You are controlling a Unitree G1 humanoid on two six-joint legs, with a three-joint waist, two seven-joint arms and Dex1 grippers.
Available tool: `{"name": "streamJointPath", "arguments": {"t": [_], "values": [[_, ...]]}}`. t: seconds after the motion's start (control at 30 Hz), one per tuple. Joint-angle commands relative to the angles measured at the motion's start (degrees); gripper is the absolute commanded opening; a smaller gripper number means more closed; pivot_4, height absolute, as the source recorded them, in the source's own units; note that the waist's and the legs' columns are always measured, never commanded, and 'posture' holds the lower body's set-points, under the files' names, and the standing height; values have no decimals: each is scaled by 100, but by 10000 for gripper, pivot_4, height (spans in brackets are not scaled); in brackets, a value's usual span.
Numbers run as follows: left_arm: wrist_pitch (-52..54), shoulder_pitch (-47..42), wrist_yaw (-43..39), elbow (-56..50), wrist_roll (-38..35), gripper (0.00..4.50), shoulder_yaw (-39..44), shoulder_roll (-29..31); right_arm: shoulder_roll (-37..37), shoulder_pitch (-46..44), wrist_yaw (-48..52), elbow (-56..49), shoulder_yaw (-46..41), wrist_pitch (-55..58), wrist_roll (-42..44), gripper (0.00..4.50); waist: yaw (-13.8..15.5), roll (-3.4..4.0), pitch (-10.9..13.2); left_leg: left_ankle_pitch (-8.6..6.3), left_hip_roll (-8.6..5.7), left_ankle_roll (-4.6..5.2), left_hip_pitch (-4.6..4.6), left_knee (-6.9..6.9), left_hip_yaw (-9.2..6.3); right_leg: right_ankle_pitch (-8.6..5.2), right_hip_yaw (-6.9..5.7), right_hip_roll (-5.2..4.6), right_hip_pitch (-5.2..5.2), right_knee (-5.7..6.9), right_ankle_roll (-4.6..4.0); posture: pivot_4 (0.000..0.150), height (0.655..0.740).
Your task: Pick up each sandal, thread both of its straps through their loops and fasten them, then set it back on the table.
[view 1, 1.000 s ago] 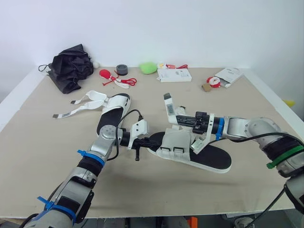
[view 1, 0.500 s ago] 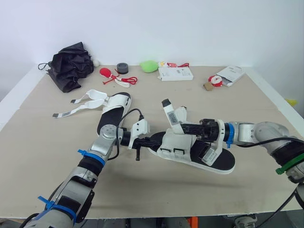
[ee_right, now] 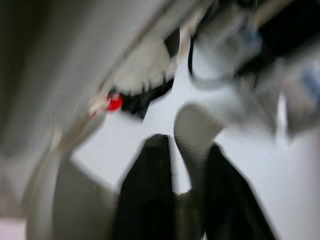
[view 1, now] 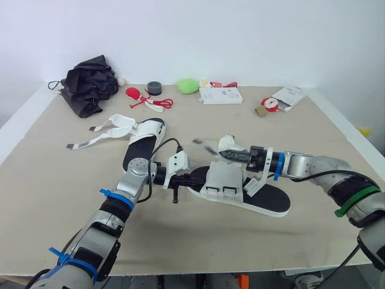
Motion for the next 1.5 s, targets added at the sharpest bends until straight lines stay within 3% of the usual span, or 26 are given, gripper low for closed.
{"name": "streamJointPath", "arguments": {"t": [0.03, 0.17, 0.33, 0.5, 0.57, 0.63, 0.77, 1.0, 1.23, 1.33, 1.5], "values": [[336, 199, 4, 254, 253, 0, -201, 36, 11, -42, -181, 106, -142, -159, 276, 27551, 2, 3, 0, 0, 0, 1, 0, -2, 0, 0, -1, 1, -1, 0, 0, 1500, 7400], [390, 193, 32, 237, 256, 0, -159, 42, 5, 46, -224, 11, -85, -275, 308, 27551, 6, 4, -1, -3, 0, -5, -3, -14, -1, -9, -1, 7, -3, 0, -16, 1500, 7400], [440, 304, 9, 102, 255, 0, -163, 129, 129, 7, 339, 72, -634, -686, 1432, 27551, 2, 8, 3, -3, 0, -5, -4, -14, -1, -9, 0, 7, -4, -1, -15, 1500, 7400], [476, 322, 48, 59, 264, 0, -136, 135, 206, 224, 1971, 127, -1194, -1645, 3655, 27551, 0, 11, 11, -3, 1, -5, -11, -15, -4, -10, -1, 13, -7, -3, -13, 1500, 7400], [492, 344, 47, 25, 260, 0, -133, 152, 236, 634, 3494, -83, -1340, -1472, 5439, 27551, 0, 9, 14, -4, 3, -3, -11, -16, -7, -8, -2, 16, -2, -13, -10, 1500, 7400], [505, 373, 45, -10, 258, 0, -130, 177, 163, 1200, 5073, -696, -1448, -788, 7202, 27551, -2, 9, 15, -7, 14, 1, -13, -17, -12, 2, -4, 30, 13, -40, 6, 1500, 7400], [543, 407, 29, -52, 253, 0, -131, 203, -339, 2363, 7212, -2591, -1830, 906, 9703, 27551, 7, 32, 25, -19, 19, 12, -24, -16, -10, 20, -3, 30, 13, -59, 32, 1500, 7400], [595, 437, 14, -89, 237, 0, -145, 180, -641, 3011, 8467, -4022, -2987, 2966, 11212, 27551, 17, 65, 43, -24, 38, 8, -23, -6, -9, 13, -28, 22, 5, -61, 11, 1500, 7400], [625, 475, 26, -139, 233, 0, -142, 159, -428, 2827, 8611, -4785, -3936, 5946, 13401, 27551, 41, 80, 49, -35, 41, -9, -34, -9, -9, 1, -51, 10, -1, -64, -10, 1500, 7400], [661, 522, 40, -191, 215, 0, -131, 163, -7, 2920, 8129, -5102, -4066, 7042, 14295, 27551, 42, 80, 50, -39, 42, -15, -38, -10, -15, -5, -67, 4, 0, -66, -19, 1500, 7400], [714, 593, 53, -291, 195, 0, -136, 196, 732, 3155, 7218, -5124, -4105, 8127, 14542, 27551, 40, 87, 54, -39, 43, -16, -45, -13, -20, -8, -83, -4, -1, -68, -23, 1500, 7400]]}}
